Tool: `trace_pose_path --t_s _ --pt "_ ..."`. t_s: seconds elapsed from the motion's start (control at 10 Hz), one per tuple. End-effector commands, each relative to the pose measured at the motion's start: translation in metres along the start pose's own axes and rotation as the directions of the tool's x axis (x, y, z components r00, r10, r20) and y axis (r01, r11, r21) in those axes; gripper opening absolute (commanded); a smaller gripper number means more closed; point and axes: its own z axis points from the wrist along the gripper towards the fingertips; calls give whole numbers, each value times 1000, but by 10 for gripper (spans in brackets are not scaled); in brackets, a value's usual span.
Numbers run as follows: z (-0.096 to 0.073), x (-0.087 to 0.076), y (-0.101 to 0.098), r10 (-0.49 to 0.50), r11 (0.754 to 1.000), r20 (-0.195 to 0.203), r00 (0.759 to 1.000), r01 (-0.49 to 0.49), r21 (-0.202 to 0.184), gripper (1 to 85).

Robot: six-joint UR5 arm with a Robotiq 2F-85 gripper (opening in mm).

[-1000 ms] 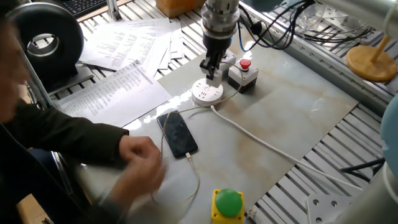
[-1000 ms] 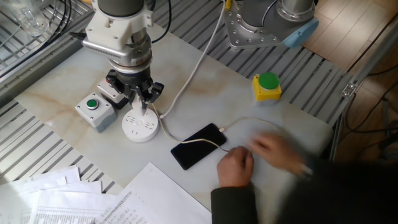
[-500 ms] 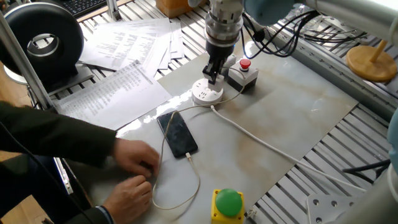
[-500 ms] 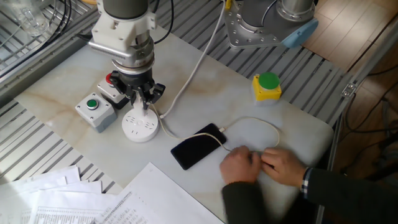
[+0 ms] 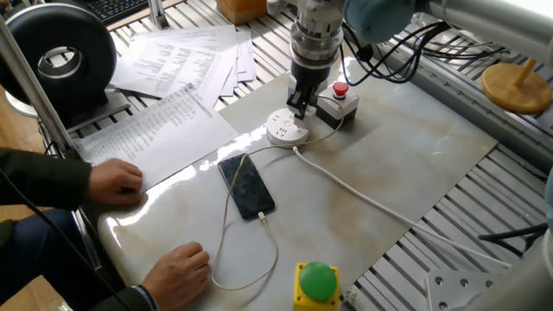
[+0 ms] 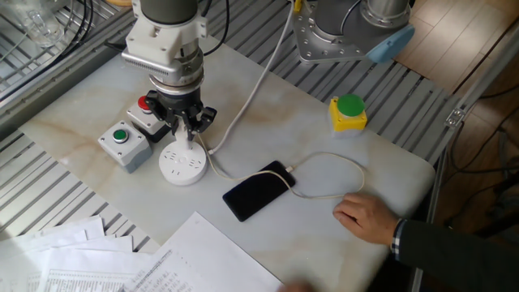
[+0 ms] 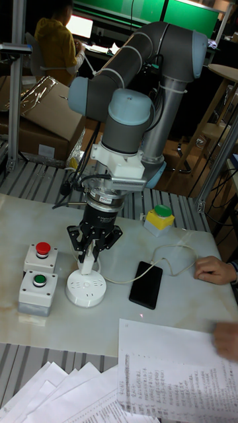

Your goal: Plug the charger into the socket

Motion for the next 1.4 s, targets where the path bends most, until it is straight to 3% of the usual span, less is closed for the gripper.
trace_pose_path --t_s 0.0,1.3 --pt "0 3 3 12 1000 8 1000 -12 -14 10" --pt "3 -2 5 20 1000 26 999 -19 -19 10"
